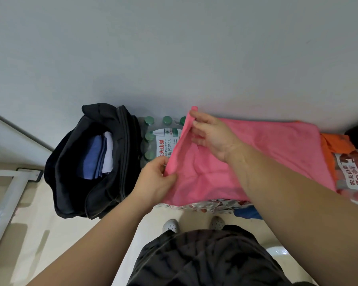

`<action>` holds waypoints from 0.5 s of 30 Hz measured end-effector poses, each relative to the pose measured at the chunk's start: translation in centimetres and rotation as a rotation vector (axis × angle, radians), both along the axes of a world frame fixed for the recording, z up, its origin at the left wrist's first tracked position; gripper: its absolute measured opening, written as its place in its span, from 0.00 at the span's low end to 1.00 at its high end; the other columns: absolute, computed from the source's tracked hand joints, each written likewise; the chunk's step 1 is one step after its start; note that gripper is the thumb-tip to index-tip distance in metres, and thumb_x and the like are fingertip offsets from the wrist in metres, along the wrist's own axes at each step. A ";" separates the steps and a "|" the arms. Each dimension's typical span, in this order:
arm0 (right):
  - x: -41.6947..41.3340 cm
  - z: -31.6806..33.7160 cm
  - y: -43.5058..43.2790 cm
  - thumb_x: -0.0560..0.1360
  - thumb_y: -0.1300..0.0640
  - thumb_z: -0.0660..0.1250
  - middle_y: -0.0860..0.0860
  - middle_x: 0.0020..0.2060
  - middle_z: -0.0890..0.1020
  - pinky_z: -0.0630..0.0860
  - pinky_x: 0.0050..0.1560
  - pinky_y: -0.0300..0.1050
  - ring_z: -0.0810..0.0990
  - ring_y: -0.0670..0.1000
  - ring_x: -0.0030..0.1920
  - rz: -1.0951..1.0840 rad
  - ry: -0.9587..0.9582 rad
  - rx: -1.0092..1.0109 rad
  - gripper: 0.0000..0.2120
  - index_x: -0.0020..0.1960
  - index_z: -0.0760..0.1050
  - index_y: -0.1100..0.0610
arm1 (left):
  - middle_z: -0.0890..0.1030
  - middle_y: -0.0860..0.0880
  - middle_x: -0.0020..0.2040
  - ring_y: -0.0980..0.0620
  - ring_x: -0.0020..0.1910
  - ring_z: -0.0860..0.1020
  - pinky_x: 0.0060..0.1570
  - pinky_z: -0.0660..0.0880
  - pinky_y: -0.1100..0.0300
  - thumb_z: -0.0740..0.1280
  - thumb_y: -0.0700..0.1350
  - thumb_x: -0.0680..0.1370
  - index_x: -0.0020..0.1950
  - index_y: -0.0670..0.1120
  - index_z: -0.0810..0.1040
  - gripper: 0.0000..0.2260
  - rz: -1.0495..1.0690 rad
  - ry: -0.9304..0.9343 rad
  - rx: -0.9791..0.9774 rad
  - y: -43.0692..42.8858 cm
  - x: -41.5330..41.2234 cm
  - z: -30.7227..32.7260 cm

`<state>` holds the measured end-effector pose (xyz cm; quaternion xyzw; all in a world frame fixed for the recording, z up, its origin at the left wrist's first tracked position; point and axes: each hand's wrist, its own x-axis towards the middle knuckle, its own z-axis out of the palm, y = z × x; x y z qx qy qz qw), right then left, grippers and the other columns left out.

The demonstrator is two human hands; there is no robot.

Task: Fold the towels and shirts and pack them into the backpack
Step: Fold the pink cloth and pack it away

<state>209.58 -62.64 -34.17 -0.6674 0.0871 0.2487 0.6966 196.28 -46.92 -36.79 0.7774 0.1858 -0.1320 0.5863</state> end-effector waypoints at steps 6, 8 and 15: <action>0.4 1.4 -4.3 0.83 0.61 0.61 0.54 0.50 0.83 0.78 0.60 0.56 0.81 0.54 0.52 -0.092 0.000 0.092 0.11 0.61 0.79 0.53 | 0.84 0.43 0.41 0.47 0.38 0.80 0.39 0.78 0.57 0.69 0.30 0.76 0.53 0.42 0.78 0.10 -0.170 -0.072 -0.421 -3.2 1.3 3.7; 0.8 2.2 -6.8 0.82 0.61 0.61 0.54 0.47 0.84 0.81 0.53 0.51 0.83 0.53 0.48 -0.140 -0.015 0.129 0.09 0.57 0.79 0.55 | 0.83 0.43 0.42 0.45 0.41 0.79 0.42 0.77 0.54 0.70 0.31 0.76 0.54 0.40 0.77 0.09 -0.243 -0.081 -0.496 -5.0 2.3 4.3; 2.2 3.5 -16.7 0.80 0.60 0.64 0.51 0.43 0.86 0.81 0.43 0.45 0.83 0.50 0.41 -0.269 -0.060 0.182 0.09 0.56 0.81 0.59 | 0.80 0.46 0.42 0.51 0.39 0.78 0.42 0.77 0.58 0.74 0.34 0.74 0.53 0.49 0.80 0.13 -0.385 -0.032 -0.586 -13.7 4.7 4.1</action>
